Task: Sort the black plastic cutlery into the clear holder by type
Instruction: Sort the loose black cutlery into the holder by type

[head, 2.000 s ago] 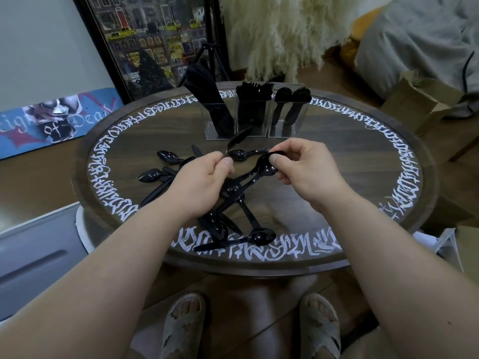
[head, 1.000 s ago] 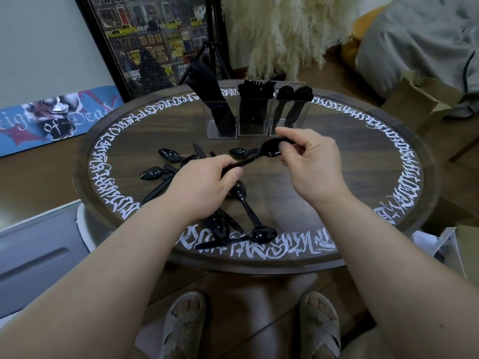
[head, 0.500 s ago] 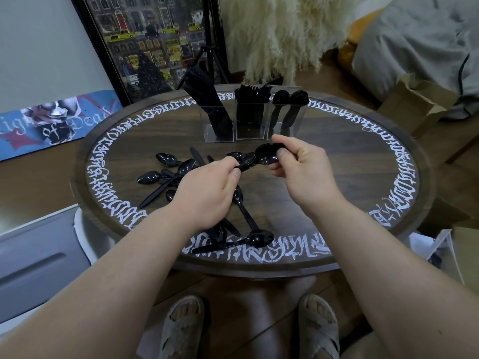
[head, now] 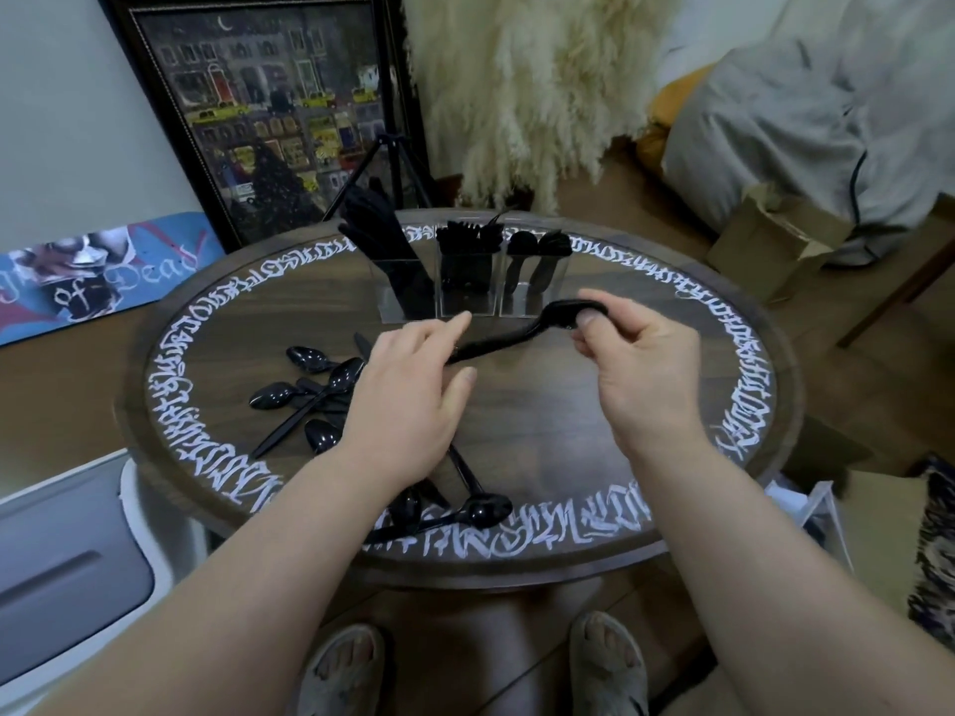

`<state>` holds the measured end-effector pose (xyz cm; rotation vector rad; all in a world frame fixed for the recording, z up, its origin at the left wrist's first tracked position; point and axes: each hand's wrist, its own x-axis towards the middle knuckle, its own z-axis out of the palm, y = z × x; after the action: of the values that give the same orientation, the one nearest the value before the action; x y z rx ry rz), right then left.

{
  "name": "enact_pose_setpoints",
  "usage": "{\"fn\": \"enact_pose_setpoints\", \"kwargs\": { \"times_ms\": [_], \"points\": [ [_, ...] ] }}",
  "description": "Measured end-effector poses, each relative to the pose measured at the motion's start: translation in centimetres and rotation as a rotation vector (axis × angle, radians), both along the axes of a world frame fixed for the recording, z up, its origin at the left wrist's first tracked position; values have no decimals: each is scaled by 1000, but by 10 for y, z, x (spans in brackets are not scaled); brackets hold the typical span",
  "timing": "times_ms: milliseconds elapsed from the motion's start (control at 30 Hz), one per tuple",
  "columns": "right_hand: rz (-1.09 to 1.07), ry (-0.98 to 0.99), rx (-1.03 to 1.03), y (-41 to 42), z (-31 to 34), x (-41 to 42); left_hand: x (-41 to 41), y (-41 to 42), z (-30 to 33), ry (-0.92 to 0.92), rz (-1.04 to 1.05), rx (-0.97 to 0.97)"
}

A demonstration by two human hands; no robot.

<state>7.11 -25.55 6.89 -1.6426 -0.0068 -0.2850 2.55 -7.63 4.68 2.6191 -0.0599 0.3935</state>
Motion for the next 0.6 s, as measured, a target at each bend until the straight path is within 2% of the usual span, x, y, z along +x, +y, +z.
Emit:
{"fn": "enact_pose_setpoints", "kwargs": {
  "times_ms": [167,267,433,600],
  "points": [
    [-261,-375,-299,-20,36,32,25,5,21,-59,25,67],
    [-317,-537,-470,-25,55,59,53,7,35,-74,18,131],
    [-282,-652,-668,-15,56,108,102,9,42,-54,24,279],
    [-148,-633,-781,11,34,141,134,12,30,-2,17,350]
  ]
}}
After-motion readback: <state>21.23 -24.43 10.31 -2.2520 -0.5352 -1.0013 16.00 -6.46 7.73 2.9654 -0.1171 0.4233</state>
